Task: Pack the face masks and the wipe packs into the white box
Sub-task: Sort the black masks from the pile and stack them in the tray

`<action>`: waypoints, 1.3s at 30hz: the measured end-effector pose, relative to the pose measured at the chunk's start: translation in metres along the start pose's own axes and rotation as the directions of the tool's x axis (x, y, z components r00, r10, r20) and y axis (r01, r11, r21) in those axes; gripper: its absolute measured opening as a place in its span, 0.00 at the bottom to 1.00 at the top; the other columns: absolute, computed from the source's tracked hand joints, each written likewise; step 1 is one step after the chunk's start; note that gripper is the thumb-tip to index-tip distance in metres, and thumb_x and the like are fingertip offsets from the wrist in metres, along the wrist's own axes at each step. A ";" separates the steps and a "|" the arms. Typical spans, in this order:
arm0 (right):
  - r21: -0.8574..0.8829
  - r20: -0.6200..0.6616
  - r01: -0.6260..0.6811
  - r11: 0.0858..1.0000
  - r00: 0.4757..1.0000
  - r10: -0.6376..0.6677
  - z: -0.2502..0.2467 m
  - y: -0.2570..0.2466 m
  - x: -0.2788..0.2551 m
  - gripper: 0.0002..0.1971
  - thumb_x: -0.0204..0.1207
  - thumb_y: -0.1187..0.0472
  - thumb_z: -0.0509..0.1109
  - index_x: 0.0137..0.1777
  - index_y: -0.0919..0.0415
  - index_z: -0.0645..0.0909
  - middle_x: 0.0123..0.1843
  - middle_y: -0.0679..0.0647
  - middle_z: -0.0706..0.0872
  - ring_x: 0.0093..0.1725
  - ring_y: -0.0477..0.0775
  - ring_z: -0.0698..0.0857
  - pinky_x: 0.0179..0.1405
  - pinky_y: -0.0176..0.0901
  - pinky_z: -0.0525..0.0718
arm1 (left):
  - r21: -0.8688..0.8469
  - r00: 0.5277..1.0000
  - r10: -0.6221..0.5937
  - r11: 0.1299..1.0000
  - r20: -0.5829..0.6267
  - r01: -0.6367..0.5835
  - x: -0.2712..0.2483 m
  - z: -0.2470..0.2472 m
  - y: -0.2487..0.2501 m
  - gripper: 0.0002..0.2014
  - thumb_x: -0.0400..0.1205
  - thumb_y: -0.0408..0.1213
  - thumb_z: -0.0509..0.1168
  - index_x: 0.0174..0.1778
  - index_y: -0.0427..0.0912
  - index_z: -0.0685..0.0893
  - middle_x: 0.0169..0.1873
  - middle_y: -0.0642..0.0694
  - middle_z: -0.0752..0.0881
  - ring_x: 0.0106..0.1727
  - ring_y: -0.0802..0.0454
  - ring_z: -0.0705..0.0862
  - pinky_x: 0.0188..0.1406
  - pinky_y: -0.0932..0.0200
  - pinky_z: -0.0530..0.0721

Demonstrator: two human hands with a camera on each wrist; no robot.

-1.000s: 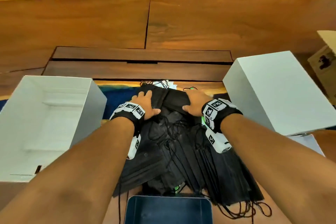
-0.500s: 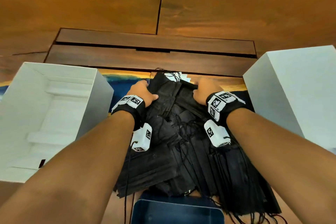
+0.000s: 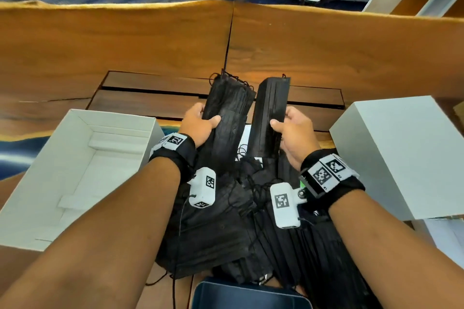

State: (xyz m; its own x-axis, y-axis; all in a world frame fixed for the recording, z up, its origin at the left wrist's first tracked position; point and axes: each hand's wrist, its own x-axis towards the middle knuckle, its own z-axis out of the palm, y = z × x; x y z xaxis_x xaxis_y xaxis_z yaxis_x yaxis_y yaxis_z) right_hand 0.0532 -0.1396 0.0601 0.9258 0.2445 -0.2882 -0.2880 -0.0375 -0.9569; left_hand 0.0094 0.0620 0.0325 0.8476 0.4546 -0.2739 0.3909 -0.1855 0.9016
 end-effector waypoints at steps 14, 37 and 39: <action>-0.158 0.049 -0.066 0.985 0.996 0.075 0.033 -0.007 -0.043 0.15 0.74 0.65 0.77 0.60 0.66 0.82 0.55 0.60 0.90 0.52 0.58 0.90 0.52 0.54 0.89 | -0.608 0.973 -0.106 0.765 0.207 0.213 -0.062 -0.015 0.027 0.19 0.86 0.44 0.64 0.69 0.38 0.82 0.63 0.36 0.87 0.60 0.38 0.88 0.60 0.38 0.85; -0.084 0.117 0.021 0.996 0.993 -0.011 0.052 -0.021 -0.058 0.10 0.80 0.72 0.67 0.58 0.61 0.82 0.57 0.59 0.89 0.56 0.60 0.88 0.56 0.56 0.87 | -0.663 0.915 -0.316 0.632 0.252 0.401 -0.079 0.000 -0.036 0.16 0.87 0.45 0.62 0.65 0.40 0.84 0.56 0.36 0.89 0.53 0.39 0.89 0.51 0.43 0.88; -0.388 0.103 0.039 0.921 0.995 0.001 0.059 0.000 -0.052 0.07 0.78 0.68 0.70 0.54 0.59 0.81 0.54 0.59 0.89 0.54 0.61 0.88 0.57 0.60 0.87 | -0.664 0.918 -0.299 0.634 0.261 0.396 -0.080 -0.002 -0.037 0.22 0.85 0.54 0.62 0.64 0.40 0.86 0.57 0.34 0.89 0.55 0.38 0.89 0.52 0.42 0.88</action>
State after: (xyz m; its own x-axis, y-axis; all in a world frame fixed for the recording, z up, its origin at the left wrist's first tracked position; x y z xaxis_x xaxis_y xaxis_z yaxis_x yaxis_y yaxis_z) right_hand -0.0091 -0.0946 0.0770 0.8955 0.3429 -0.2837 -0.1337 -0.4007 -0.9064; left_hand -0.0738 0.0341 0.0219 0.7546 0.2453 -0.6086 0.3448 0.6409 0.6858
